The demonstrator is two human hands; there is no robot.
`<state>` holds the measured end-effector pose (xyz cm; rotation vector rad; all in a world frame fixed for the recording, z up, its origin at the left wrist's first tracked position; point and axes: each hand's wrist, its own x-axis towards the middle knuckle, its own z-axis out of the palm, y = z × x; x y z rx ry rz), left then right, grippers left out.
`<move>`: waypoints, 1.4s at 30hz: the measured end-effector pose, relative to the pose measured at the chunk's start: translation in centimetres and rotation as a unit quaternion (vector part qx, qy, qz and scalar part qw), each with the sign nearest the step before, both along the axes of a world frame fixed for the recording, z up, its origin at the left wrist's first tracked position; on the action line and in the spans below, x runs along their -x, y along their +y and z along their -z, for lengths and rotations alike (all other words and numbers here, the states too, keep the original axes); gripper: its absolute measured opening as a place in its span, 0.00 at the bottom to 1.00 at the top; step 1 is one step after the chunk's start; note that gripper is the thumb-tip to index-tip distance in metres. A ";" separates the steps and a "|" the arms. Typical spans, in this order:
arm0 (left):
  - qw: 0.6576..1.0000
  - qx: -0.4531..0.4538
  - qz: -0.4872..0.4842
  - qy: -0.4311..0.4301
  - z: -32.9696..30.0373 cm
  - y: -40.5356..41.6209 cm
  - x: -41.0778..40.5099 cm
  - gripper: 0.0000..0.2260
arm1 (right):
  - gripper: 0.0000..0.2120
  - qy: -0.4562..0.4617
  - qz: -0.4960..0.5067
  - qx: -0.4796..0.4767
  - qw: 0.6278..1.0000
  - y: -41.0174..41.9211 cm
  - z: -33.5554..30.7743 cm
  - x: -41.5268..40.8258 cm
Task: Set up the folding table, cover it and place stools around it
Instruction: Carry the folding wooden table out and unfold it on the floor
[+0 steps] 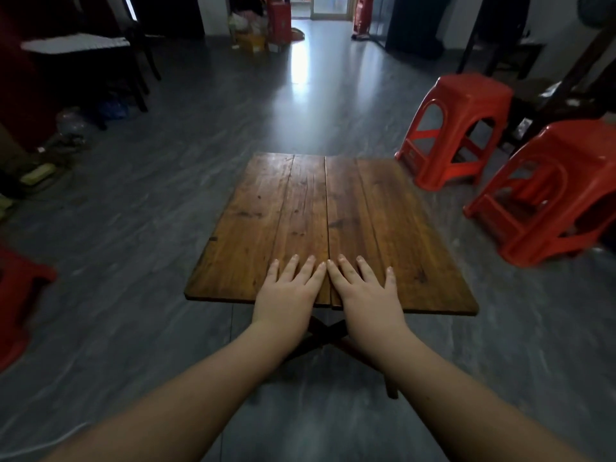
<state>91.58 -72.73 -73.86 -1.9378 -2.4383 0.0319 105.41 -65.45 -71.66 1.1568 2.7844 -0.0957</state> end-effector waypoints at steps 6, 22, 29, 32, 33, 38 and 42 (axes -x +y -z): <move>0.999 0.031 0.006 -0.006 1.6 -3.1 -1.5 0.38 | 0.44 0.006 0.006 -0.001 1.000 -2.9 2.4 -1.5; 1.000 0.019 0.004 -0.009 5.2 -6.0 -3.0 0.37 | 0.42 0.017 0.008 -0.004 1.000 -5.6 6.2 -2.8; 1.000 0.029 0.007 -0.001 5.7 -6.3 -3.3 0.39 | 0.42 -0.001 0.005 0.000 1.000 -6.2 5.8 -3.1; 0.999 0.033 0.016 -0.023 5.4 -6.6 -3.3 0.42 | 0.47 -0.003 -0.002 0.021 1.000 -6.2 5.7 -3.3; 0.999 0.033 0.020 -0.036 5.1 -6.7 -3.3 0.41 | 0.48 0.004 -0.006 0.029 1.000 -6.2 5.6 -3.5; 0.990 -0.028 -0.018 -0.136 3.6 -6.5 -3.2 0.32 | 0.33 0.134 0.027 0.070 0.988 -5.6 4.6 -4.3; 0.992 -0.079 -0.015 -0.097 3.0 -4.5 -2.9 0.28 | 0.29 0.162 0.047 0.014 0.986 -3.7 5.1 -4.3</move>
